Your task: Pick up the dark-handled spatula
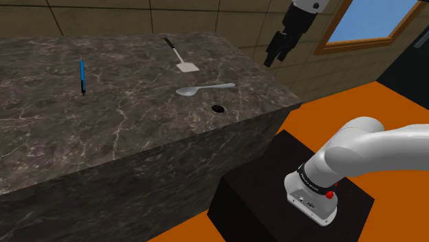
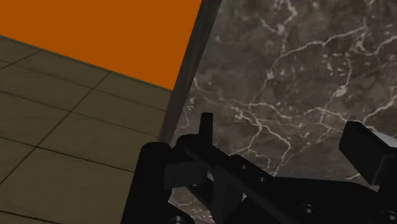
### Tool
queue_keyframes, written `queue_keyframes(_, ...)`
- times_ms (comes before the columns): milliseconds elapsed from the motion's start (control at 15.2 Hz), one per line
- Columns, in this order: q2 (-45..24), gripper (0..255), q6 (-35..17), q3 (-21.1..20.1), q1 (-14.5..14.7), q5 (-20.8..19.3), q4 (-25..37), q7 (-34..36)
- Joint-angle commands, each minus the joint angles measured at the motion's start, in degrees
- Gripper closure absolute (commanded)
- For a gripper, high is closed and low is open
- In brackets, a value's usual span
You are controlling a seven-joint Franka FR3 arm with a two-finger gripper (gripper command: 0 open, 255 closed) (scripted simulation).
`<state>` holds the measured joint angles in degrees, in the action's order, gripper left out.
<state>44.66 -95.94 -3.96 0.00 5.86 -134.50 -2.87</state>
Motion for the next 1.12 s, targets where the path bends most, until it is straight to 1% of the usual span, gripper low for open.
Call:
queue_keyframes(0,0.0,0,0.0,0.0,0.0,0.0,0.0,0.0)
queue_keyframes(264,-8.0,0,-2.8,-4.2,-0.3,1.1,5.3,5.9)
queue_keyframes(528,-16.5,0,-4.8,-8.1,-0.9,1.0,11.8,11.9)
queue_keyframes(792,-25.6,0,-5.8,-11.8,-1.5,-0.5,19.6,18.2)
queue_keyframes(1056,-35.2,0,-5.5,-14.9,-1.7,-3.4,28.9,24.7)
